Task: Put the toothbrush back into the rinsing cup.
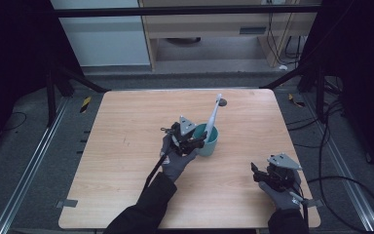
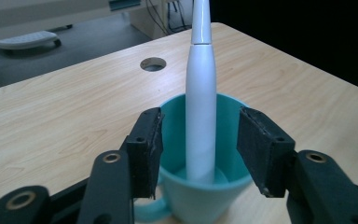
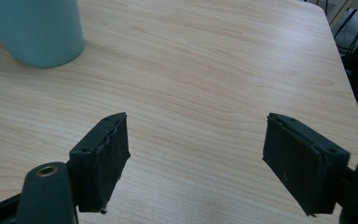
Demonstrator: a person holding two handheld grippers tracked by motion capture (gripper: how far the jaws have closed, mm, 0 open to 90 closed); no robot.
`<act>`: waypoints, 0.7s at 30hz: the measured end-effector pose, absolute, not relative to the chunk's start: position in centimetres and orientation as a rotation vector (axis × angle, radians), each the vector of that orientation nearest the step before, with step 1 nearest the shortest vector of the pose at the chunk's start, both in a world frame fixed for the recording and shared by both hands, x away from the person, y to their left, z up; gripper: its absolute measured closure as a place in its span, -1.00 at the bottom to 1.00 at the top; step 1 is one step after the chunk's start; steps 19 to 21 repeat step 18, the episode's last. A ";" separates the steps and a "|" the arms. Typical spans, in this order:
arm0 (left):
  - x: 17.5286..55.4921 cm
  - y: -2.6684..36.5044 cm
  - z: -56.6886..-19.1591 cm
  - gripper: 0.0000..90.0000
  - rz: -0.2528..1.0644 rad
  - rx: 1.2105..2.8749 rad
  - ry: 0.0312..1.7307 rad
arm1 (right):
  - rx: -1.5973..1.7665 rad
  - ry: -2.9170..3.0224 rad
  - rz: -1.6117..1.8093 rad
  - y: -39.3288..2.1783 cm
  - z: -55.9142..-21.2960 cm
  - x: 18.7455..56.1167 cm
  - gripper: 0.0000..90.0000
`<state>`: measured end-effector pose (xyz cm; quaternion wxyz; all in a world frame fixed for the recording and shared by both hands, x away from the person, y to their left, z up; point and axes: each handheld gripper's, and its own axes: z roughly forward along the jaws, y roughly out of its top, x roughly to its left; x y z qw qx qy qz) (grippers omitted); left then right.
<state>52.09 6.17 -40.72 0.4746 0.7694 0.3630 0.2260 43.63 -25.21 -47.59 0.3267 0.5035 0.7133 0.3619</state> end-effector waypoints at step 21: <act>47.4 19.6 -43.5 -0.06 0.525 1.958 0.975 | 1.347 1.847 0.913 -25.6 -47.9 43.5 -0.58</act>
